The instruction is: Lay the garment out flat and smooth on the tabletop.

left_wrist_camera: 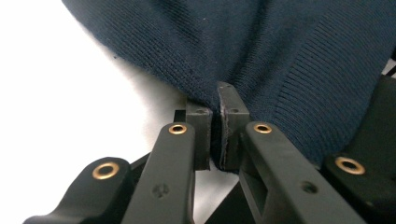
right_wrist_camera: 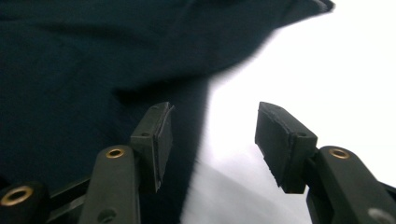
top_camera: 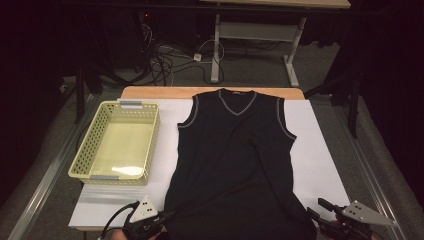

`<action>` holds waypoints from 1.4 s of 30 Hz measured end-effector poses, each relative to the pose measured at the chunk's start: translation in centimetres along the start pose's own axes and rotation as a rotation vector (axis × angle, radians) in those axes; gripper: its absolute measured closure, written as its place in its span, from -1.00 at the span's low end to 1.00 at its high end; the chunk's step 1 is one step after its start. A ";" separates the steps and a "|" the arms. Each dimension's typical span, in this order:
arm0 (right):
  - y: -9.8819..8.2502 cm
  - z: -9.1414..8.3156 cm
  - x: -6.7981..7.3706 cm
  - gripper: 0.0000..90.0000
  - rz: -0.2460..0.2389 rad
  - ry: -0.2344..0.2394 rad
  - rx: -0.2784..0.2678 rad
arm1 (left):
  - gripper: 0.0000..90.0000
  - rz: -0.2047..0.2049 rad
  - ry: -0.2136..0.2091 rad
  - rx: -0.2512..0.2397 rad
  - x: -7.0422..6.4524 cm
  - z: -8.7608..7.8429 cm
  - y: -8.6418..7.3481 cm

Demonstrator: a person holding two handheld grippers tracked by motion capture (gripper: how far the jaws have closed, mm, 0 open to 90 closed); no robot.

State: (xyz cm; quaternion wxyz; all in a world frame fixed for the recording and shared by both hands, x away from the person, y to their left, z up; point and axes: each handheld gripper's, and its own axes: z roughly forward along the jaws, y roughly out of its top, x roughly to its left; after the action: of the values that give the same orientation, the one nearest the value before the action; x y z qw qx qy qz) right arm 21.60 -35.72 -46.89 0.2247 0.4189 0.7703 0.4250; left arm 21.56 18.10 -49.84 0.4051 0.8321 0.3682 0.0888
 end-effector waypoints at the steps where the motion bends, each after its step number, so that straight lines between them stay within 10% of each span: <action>1: 0.1 0.2 0.3 0.02 0.000 0.005 0.001 | 0.74 0.001 -0.005 0.001 0.0 0.1 0.0; 10: 1.4 1.9 2.6 -0.07 -0.037 0.035 0.016 | -0.29 -0.062 0.070 -0.171 1.2 -0.8 1.3; 22: 3.4 5.4 4.6 -0.04 -0.039 0.030 0.034 | -0.99 0.079 0.047 -0.196 1.8 2.8 4.3; 37: 2.1 5.6 4.5 -0.03 -0.060 0.025 0.070 | -0.95 0.051 0.024 -0.257 2.4 3.1 4.0; 42: 1.9 5.3 4.0 0.27 -0.065 0.038 0.068 | -0.94 0.046 0.017 -0.250 2.5 3.1 4.0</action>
State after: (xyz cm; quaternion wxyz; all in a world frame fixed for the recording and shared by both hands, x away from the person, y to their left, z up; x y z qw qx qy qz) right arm 23.97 -29.32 -48.15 0.2092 0.3926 0.8018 0.3991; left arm 26.89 16.29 -49.26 0.5003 0.7827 0.3385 0.1501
